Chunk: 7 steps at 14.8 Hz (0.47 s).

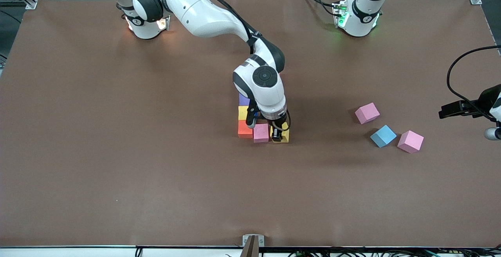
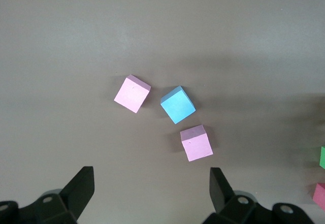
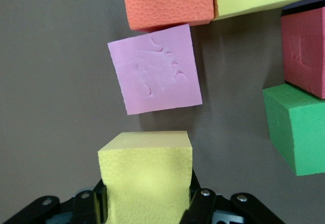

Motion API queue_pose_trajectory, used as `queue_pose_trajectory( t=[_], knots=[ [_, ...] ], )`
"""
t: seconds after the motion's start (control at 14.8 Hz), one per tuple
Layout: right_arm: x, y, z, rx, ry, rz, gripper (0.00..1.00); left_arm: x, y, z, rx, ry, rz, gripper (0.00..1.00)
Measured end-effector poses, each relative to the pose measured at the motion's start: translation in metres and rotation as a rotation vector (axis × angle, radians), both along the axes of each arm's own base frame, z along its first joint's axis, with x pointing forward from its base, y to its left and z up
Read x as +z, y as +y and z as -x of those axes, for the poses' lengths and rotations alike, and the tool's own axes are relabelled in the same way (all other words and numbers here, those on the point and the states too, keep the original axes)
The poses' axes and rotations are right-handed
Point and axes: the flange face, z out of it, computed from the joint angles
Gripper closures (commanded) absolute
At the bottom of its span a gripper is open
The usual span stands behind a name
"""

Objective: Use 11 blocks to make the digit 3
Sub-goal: 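Carry the yellow cube toward the shape while the left gripper withdraws, then lower the yellow cube beside the pink cube with the right gripper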

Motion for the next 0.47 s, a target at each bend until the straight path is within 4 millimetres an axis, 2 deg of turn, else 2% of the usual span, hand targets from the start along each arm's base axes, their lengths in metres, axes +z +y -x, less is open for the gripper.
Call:
queue_pose_trajectory(
  t=[0.27,0.47],
  knots=[
    [0.002,0.001,0.000,-0.006,-0.004,-0.006,1.00,0.014,-0.015,0.002,0.051,0.007,-0.009,0.00],
    [0.007,0.002,-0.003,-0.021,-0.029,-0.033,1.00,0.048,-0.007,0.019,0.039,-0.027,0.005,0.00]
  ],
)
